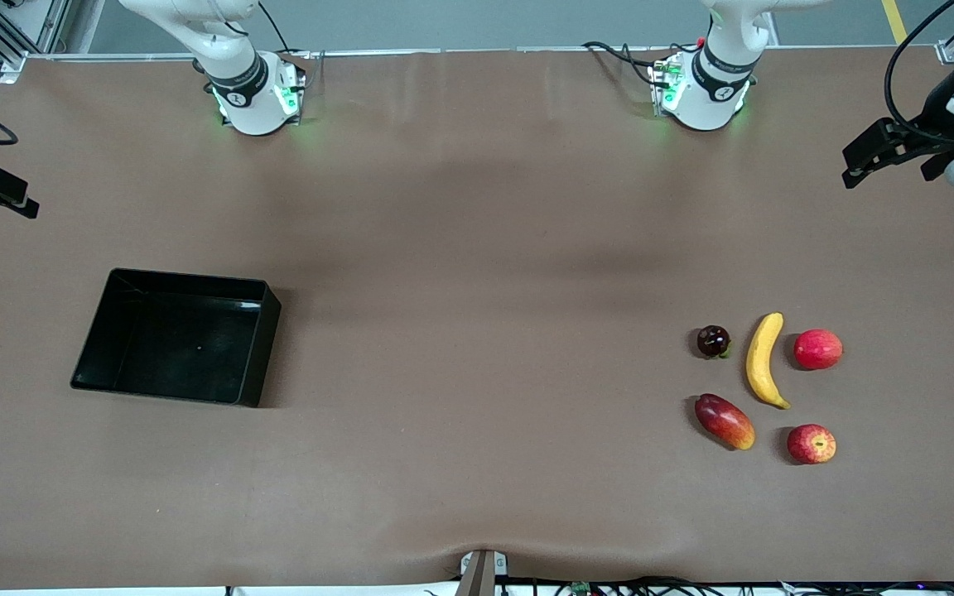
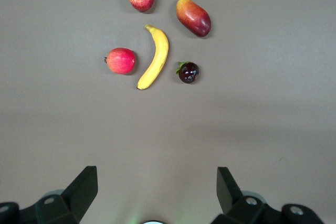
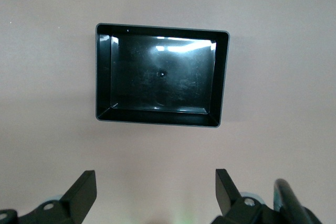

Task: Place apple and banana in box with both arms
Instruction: 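Move the left gripper toward the fruit while the right gripper approaches the tray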

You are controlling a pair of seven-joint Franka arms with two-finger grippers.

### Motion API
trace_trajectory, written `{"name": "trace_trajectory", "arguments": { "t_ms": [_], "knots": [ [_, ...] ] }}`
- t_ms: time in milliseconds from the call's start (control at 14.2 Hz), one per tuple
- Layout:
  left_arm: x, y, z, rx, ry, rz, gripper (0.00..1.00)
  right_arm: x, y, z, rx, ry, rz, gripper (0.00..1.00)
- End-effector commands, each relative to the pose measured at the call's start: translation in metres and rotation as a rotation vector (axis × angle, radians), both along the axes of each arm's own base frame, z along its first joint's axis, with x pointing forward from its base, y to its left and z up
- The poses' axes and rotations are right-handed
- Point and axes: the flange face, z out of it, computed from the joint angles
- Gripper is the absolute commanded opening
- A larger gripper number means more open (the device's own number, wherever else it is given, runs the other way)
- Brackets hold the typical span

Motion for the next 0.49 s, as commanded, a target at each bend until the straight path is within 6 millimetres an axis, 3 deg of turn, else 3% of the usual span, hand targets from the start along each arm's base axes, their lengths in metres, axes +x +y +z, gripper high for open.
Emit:
{"name": "trace_trajectory", "arguments": {
  "t_ms": [0,141,424],
  "knots": [
    [0.001,0.007,0.005,0.018,0.007,0.004,1.0,0.002,-0.002,0.006,-0.01,-0.007,0.01,1.0],
    [0.005,0.012,0.006,0.017,0.003,0.013,1.0,0.002,-0.003,0.006,-0.008,-0.007,0.008,1.0],
    [0.034,0.02,-0.006,0.01,0.016,-0.001,1.0,0.016,-0.01,-0.019,-0.005,0.031,0.004,1.0]
  ]
}}
